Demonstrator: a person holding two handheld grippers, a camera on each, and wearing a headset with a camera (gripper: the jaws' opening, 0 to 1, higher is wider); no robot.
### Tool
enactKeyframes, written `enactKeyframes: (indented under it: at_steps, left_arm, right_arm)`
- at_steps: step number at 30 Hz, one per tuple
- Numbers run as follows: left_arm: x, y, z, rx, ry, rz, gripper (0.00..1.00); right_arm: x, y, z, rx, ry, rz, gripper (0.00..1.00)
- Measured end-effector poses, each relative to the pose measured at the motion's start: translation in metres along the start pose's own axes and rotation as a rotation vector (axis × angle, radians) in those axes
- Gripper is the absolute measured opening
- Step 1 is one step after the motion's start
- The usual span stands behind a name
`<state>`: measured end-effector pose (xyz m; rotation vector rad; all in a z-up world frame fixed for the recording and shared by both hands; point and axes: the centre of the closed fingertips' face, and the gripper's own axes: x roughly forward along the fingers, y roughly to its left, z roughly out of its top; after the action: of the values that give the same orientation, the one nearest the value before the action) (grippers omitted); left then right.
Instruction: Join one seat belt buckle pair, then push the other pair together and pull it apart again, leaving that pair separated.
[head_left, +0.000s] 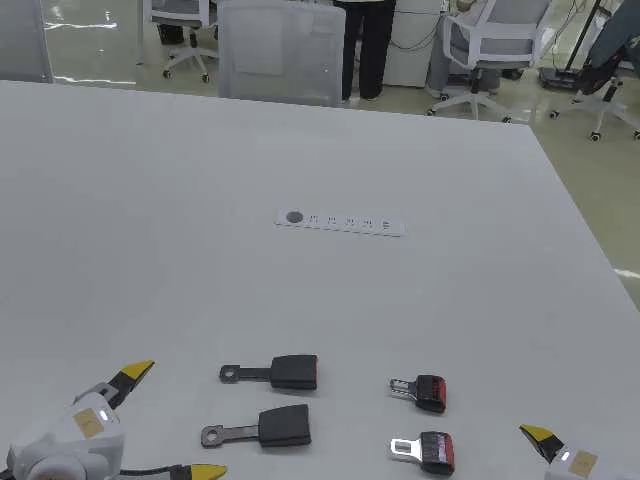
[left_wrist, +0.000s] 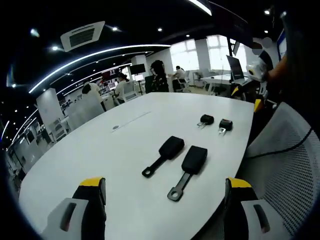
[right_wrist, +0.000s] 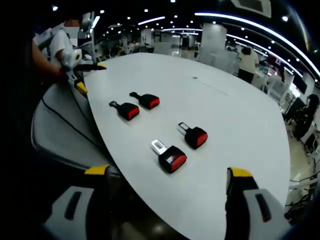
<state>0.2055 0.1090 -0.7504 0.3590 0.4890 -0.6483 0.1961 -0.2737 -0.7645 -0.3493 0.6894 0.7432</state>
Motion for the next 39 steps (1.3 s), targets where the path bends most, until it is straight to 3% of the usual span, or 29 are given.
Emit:
enactKeyframes:
  at_steps: [7, 18, 27, 39]
  left_arm:
    - [-0.001, 0.007, -0.001, -0.009, -0.007, 0.022, 1.0]
    - [0.0, 0.003, -0.006, 0.006, 0.003, 0.003, 1.0]
    - [0.0, 0.001, -0.003, 0.004, -0.001, 0.005, 1.0]
    - [0.0, -0.001, -0.002, 0.013, 0.013, -0.001, 1.0]
  right_arm:
    - [-0.004, 0.0, -0.004, -0.027, 0.016, -0.005, 1.0]
    - [-0.006, 0.004, 0.014, -0.015, -0.002, -0.009, 1.0]
    - [-0.006, 0.004, 0.014, 0.009, -0.005, -0.012, 0.99]
    - [-0.007, 0.001, 0.017, -0.032, 0.015, -0.006, 0.95]
